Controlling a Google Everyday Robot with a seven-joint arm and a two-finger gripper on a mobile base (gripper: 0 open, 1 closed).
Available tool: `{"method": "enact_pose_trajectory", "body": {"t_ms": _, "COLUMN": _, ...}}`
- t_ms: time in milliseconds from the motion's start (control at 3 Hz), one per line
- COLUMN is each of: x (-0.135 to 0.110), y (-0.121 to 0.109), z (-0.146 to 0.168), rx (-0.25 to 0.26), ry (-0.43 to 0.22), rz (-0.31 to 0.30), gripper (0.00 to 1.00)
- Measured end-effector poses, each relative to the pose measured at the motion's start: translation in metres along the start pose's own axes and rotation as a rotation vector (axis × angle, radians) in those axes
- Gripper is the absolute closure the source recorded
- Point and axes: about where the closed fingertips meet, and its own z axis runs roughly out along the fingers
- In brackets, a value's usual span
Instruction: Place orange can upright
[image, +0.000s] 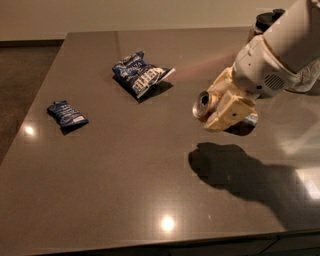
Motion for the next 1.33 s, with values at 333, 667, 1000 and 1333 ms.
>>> {"method": "enact_pose_trajectory", "body": {"t_ms": 333, "x": -0.0128, "y": -0.0049, "z": -0.0125, "rx": 0.050, "ry": -0.271, "rz": 0.132, "gripper": 1.00}}
{"method": "enact_pose_trajectory", "body": {"t_ms": 667, "x": -0.0221, "y": -0.0040, "z": -0.0129, "rx": 0.075, "ry": -0.426, "rz": 0.197, "gripper": 1.00}}
{"method": "enact_pose_trajectory", "body": {"t_ms": 1000, "x": -0.0227, "y": -0.0033, "z": -0.0053, "rx": 0.117, "ry": -0.631, "rz": 0.261, "gripper": 1.00}}
{"method": "enact_pose_trajectory", "body": {"t_ms": 1333, "x": -0.0213, "y": -0.0034, "z": -0.0053, "rx": 0.166, "ry": -0.761, "rz": 0.271, "gripper": 1.00}}
